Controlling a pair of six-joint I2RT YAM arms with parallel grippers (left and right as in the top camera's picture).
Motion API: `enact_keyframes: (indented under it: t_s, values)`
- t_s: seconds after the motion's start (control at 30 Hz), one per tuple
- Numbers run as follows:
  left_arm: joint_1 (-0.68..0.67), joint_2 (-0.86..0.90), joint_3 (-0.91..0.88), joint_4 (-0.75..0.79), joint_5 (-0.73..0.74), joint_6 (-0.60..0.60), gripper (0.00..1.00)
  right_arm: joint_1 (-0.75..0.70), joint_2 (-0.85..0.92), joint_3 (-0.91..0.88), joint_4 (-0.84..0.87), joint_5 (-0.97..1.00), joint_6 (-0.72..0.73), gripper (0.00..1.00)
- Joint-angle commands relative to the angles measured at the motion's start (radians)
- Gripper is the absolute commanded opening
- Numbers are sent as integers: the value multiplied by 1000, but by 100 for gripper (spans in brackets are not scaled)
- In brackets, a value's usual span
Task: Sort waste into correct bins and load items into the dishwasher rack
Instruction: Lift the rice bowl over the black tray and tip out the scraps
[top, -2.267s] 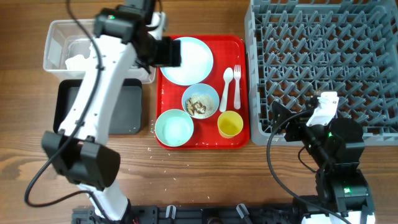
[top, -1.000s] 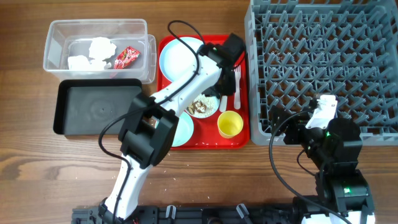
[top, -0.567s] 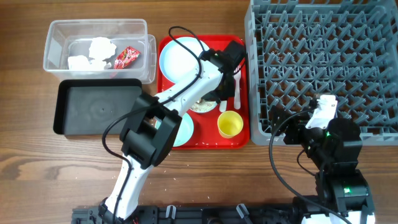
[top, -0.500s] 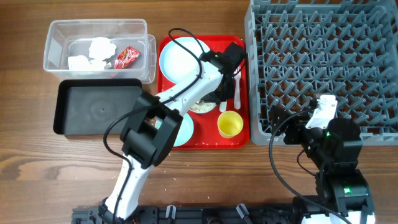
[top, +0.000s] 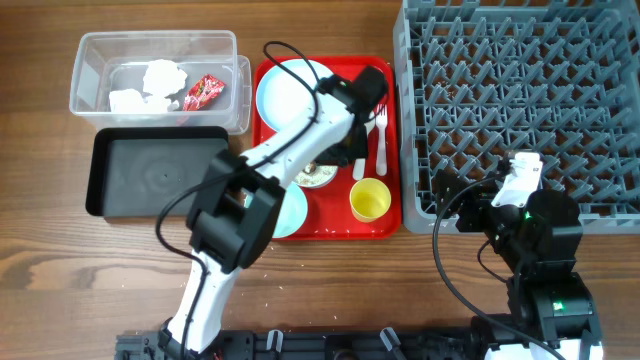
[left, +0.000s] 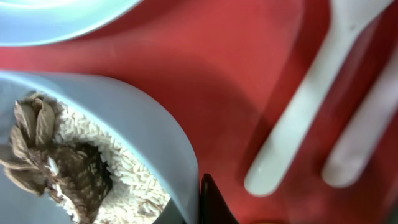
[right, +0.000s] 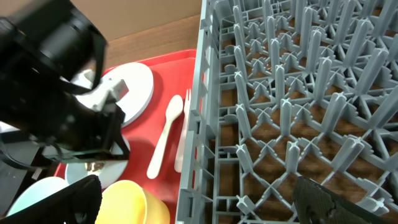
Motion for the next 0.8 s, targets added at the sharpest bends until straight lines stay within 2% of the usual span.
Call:
enact_keyframes:
  t_s: [0.0, 0.1, 0.27, 0.43, 0.5, 0.77]
  values:
    - [76, -129, 45, -11, 190, 85, 4, 5, 1, 23, 10, 13, -6, 100]
    - [158, -203, 45, -35, 278, 112, 4, 5, 1, 23, 15, 13, -6, 100]
    - [283, -303, 45, -132, 302, 169, 4, 5, 1, 23, 15, 13, -6, 100]
    - [475, -388, 44, -276, 317, 335, 4, 5, 1, 23, 15, 12, -4, 100]
    - [578, -384, 28, -305, 421, 454, 4, 5, 1, 23, 14, 12, -3, 100]
    - [909, -381, -214, -208, 742, 688, 4, 5, 1, 23, 13, 12, -3, 100]
